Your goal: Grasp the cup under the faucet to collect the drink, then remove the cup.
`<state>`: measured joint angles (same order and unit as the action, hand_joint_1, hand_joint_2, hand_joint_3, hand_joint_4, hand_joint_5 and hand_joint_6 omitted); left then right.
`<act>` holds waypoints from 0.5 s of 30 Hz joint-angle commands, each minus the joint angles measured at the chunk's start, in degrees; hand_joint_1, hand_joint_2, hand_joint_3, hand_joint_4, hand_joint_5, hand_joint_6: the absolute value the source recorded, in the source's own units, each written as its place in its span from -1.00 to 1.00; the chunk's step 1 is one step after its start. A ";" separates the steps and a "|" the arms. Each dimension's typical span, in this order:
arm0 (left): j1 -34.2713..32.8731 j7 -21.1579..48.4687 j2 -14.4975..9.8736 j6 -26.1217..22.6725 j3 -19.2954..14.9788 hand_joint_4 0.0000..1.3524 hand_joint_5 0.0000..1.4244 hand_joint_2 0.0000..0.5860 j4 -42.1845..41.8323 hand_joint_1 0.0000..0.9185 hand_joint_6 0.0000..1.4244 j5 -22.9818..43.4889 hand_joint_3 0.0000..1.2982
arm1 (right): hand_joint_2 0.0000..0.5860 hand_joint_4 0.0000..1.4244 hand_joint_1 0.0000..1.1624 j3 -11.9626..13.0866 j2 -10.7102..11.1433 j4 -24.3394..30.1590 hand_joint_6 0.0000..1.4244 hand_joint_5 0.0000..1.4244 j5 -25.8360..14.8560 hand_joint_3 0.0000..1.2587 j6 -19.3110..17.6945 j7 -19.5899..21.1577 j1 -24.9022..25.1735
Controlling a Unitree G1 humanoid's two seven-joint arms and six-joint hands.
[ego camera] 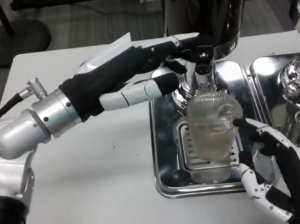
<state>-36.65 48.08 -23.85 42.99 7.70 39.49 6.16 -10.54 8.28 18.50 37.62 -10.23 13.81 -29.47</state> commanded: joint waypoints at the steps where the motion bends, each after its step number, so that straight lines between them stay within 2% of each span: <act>1: -1.33 1.73 -0.75 2.41 0.25 -0.79 -0.74 -0.64 0.59 -1.00 -0.58 -1.04 -0.71 | 0.77 -0.72 -0.13 0.39 -0.33 -0.33 -0.51 -0.65 -0.70 -0.60 -0.22 1.00 0.08; 7: -1.47 2.46 -1.49 3.45 0.59 -0.78 -0.73 -0.65 0.51 -1.00 -0.60 -1.44 -0.69 | 0.77 -0.73 -0.13 1.48 -1.26 -0.74 -0.52 -0.65 -1.71 -0.62 0.30 1.74 0.04; 10: -1.33 2.92 -1.83 3.88 0.64 -0.78 -0.73 -0.65 0.44 -1.00 -0.60 -1.33 -0.69 | 0.61 -0.80 -0.11 1.81 -1.57 -0.77 -0.57 -0.70 -1.81 -0.71 0.48 1.94 0.05; 15: -1.26 3.59 -2.02 4.31 0.64 -0.77 -0.73 -0.66 0.48 -1.00 -0.61 -0.95 -0.69 | 0.51 -0.84 -0.10 1.92 -1.74 -0.84 -0.61 -0.73 -2.07 -0.77 1.24 1.65 0.27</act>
<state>-37.53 49.74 -25.40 45.78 7.71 39.87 5.87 -9.12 6.99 18.09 36.04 -9.76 15.09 -29.43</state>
